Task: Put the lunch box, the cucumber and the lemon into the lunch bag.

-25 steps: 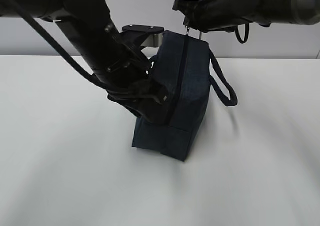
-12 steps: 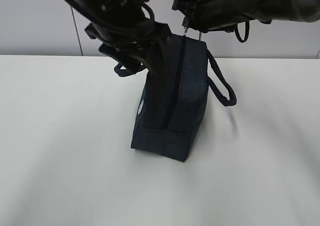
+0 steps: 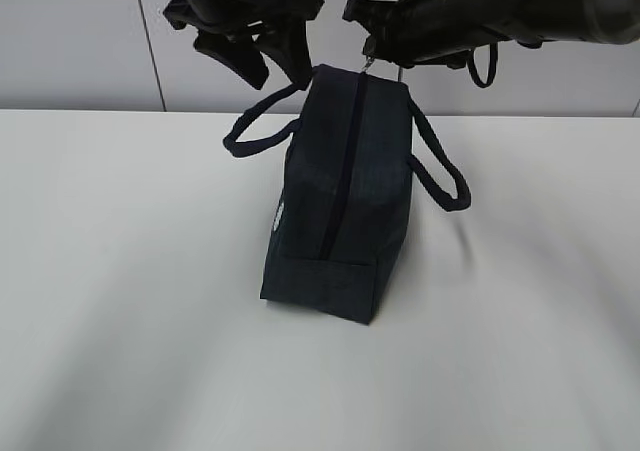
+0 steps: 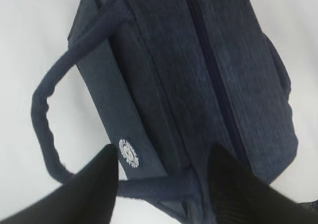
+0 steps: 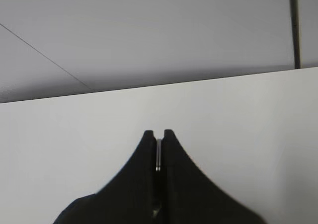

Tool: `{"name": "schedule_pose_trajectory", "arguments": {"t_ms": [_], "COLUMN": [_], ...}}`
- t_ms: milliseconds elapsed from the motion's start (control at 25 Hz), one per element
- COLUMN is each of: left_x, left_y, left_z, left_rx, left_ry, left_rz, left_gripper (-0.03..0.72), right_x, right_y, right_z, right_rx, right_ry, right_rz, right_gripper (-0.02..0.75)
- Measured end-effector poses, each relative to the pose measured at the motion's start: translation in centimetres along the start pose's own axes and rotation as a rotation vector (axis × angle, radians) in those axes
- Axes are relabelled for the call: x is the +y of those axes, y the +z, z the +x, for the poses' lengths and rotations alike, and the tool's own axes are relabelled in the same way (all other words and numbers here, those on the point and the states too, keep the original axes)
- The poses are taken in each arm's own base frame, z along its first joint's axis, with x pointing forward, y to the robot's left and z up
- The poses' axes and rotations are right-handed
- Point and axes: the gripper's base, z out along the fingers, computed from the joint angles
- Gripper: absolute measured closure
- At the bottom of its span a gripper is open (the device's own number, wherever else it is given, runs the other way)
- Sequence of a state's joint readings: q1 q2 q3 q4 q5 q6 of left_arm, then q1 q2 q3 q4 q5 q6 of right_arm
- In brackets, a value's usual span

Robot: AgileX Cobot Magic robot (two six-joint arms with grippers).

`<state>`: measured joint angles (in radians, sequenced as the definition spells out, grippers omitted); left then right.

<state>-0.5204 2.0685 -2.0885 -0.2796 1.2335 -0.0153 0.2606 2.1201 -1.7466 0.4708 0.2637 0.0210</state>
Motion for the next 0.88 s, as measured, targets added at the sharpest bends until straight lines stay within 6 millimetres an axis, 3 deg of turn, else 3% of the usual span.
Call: {"name": "schedule_pose_trajectory", "arguments": {"t_ms": [280, 520, 600, 800, 880], "left_x": [0.6, 1.5, 1.8, 1.7, 1.7], "left_y": [3.6, 6.3, 6.9, 7.0, 7.0], "left_z": [-2.0, -2.2, -2.1, -2.1, -2.1], "left_rx": [-0.006, 0.026, 0.038, 0.037, 0.037], "left_ry": [-0.007, -0.036, -0.042, -0.023, 0.004], "left_rz": [0.027, 0.050, 0.049, 0.057, 0.058], "left_gripper": [0.291, 0.303, 0.357, 0.643, 0.680], "right_x": [0.0, 0.0, 0.0, 0.0, 0.0], "right_y": [0.0, 0.0, 0.0, 0.0, 0.0], "right_z": [0.1, 0.1, 0.1, 0.1, 0.1], "right_rx": [0.010, 0.011, 0.014, 0.015, 0.016], "right_ry": [0.003, 0.003, 0.003, 0.004, 0.004], "right_rz": [-0.001, -0.002, -0.002, -0.002, -0.001], "right_gripper": [0.738, 0.738, 0.738, 0.738, 0.738]}}
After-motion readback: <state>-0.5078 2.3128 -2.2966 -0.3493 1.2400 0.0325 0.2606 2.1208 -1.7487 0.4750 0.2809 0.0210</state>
